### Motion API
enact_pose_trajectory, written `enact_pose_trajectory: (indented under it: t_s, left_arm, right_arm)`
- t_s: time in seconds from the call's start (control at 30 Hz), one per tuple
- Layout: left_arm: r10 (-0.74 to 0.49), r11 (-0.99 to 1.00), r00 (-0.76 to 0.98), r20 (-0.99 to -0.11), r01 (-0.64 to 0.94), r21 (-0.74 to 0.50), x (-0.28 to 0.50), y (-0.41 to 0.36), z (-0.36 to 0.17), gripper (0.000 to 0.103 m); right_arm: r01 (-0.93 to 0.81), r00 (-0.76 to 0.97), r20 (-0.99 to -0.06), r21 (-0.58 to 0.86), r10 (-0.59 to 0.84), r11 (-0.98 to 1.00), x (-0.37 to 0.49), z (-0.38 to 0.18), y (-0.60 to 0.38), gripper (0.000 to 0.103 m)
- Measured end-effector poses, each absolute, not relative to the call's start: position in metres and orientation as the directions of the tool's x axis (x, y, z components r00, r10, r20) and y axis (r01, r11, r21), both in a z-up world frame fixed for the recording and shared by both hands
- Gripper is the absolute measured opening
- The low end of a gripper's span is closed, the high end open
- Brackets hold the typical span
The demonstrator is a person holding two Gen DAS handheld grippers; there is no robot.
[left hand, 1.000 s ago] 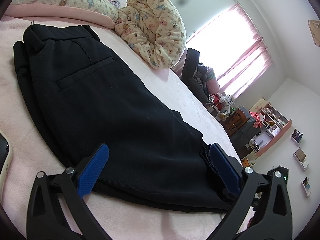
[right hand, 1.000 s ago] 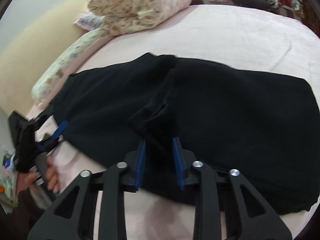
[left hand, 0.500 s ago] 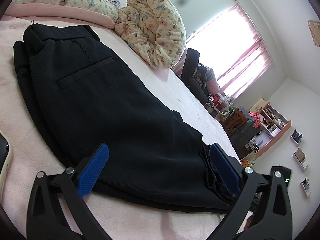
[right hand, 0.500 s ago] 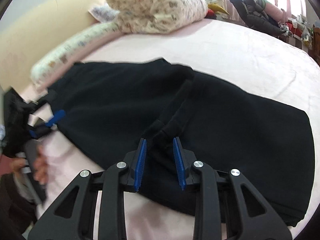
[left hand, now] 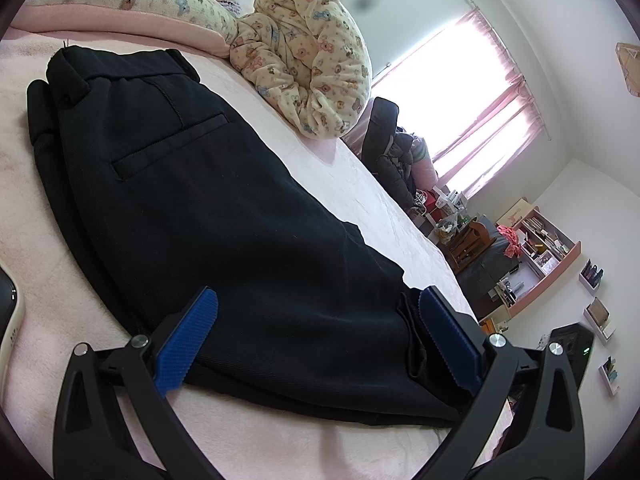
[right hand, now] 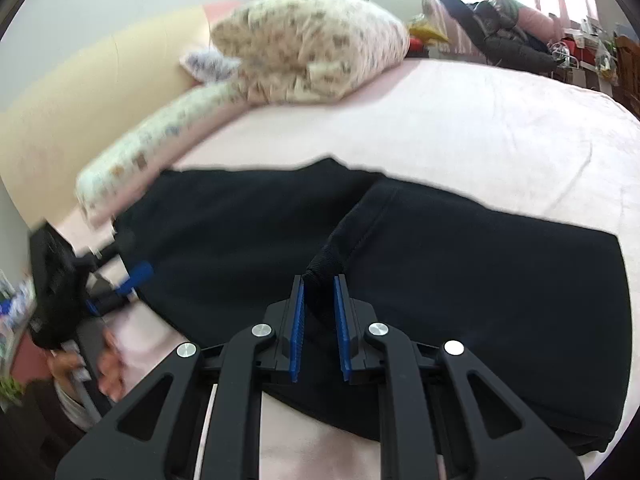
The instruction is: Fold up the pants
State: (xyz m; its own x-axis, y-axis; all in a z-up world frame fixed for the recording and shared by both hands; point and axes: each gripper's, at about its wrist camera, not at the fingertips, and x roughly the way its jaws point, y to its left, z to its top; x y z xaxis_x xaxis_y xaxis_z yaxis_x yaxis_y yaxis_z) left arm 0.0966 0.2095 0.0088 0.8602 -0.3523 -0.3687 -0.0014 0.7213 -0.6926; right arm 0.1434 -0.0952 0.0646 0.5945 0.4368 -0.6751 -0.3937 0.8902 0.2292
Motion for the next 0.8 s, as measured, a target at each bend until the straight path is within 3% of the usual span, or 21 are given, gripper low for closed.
enact_pose_trajectory:
  t_s: [0.27, 0.37, 0.5, 0.63, 0.7, 0.8]
  left_arm:
    - [-0.353, 0.72, 0.86, -0.367, -0.001, -0.694, 0.096, 0.211, 0.008, 0.101]
    - [-0.353, 0.72, 0.86, -0.367, -0.001, -0.694, 0.096, 0.211, 0.008, 0.101]
    - [-0.353, 0.719, 0.861, -0.367, 0.0, -0.695, 0.096, 0.212, 0.008, 0.101]
    - [-0.354, 0.718, 0.861, -0.365, 0.0, -0.696, 0.095, 0.212, 0.008, 0.101]
    - [-0.356, 0.715, 0.862, -0.361, 0.003, -0.7, 0.096, 0.212, 0.009, 0.101]
    - [-0.36, 0.711, 0.862, -0.356, 0.006, -0.703, 0.097, 0.211, 0.009, 0.101]
  right_arm:
    - [-0.435, 0.58, -0.743, 0.066, 0.335, 0.898, 0.137, 0.037, -0.073, 0.018]
    - [-0.468, 0.566, -0.766, 0.006, 0.306, 0.883, 0.13, 0.042, -0.065, 0.037]
    - [-0.5, 0.616, -0.661, 0.092, 0.428, 0.861, 0.114, 0.064, -0.075, 0.037]
    - [-0.404, 0.719, -0.586, 0.085, 0.374, 0.911, 0.122, 0.078, -0.082, 0.036]
    - [-0.361, 0.716, -0.622, 0.059, 0.318, 0.931, 0.134, 0.072, -0.078, 0.036]
    - [-0.39, 0.621, -0.761, -0.094, 0.187, 0.916, 0.147, 0.033, -0.05, 0.037]
